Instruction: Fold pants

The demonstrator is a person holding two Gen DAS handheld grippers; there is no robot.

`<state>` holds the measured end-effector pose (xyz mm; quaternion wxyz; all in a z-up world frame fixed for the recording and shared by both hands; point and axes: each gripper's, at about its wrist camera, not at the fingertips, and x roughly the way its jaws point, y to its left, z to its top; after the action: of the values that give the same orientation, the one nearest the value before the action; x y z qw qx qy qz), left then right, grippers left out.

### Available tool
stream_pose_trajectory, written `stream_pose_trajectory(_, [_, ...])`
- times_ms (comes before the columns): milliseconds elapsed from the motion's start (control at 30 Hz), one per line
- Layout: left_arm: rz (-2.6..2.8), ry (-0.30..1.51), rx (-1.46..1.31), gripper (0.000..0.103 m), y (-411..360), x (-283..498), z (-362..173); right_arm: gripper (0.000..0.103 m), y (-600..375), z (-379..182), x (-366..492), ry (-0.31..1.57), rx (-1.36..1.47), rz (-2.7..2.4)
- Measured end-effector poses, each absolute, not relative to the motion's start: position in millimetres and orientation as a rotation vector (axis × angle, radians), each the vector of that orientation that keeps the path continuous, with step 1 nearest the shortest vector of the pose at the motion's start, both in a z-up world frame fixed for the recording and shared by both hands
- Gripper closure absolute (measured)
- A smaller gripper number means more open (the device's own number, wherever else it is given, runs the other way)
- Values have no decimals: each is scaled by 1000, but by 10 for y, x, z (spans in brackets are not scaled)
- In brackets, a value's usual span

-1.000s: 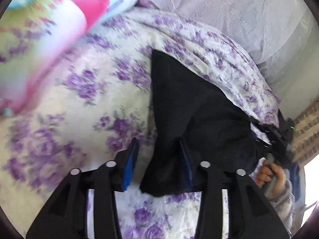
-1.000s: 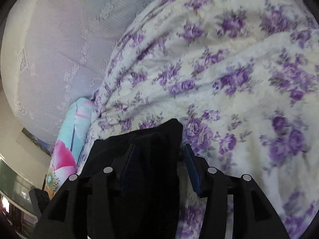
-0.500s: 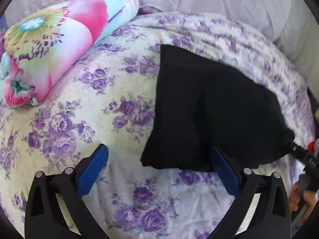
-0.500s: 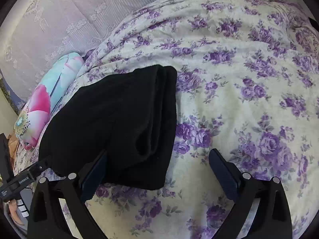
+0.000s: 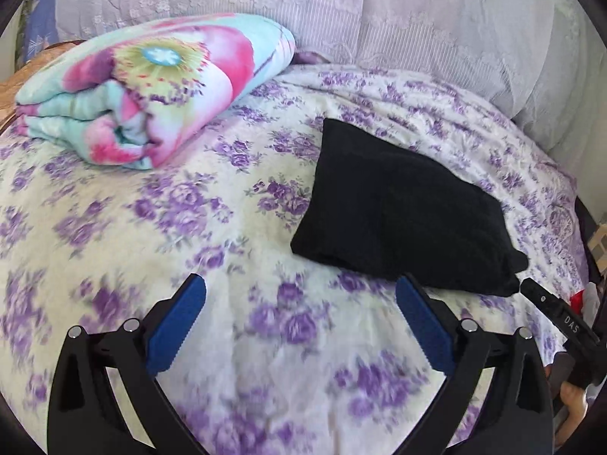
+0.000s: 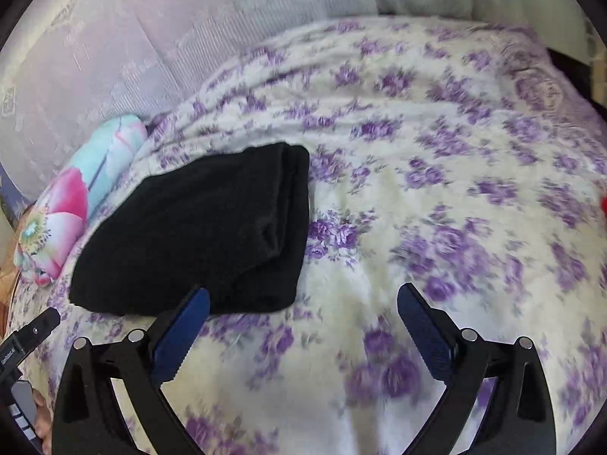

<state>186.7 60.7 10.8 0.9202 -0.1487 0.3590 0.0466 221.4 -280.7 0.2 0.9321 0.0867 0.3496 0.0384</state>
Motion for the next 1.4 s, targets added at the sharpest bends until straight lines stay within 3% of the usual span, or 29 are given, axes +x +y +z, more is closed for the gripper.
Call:
stream_pose_trajectory(433, [144, 592, -144, 5, 235, 586, 497, 4, -2264, 403, 798, 497, -4, 166])
stream_pose_trajectory(600, [149, 532, -52, 5, 111, 442, 722, 4, -2227, 657, 404, 373, -33, 146])
stream_pose_trajectory(900, [128, 529, -42, 5, 6, 733, 881, 4, -2208, 962, 686, 331, -22, 72])
stream_pose_trajectory(1167, [141, 594, -47, 5, 53, 924, 573, 4, -2314, 664, 783, 340, 33, 100])
stream_pose_trajectory(1400, [104, 605, -114, 5, 117, 841, 650, 4, -2319, 571, 812, 385, 38, 109])
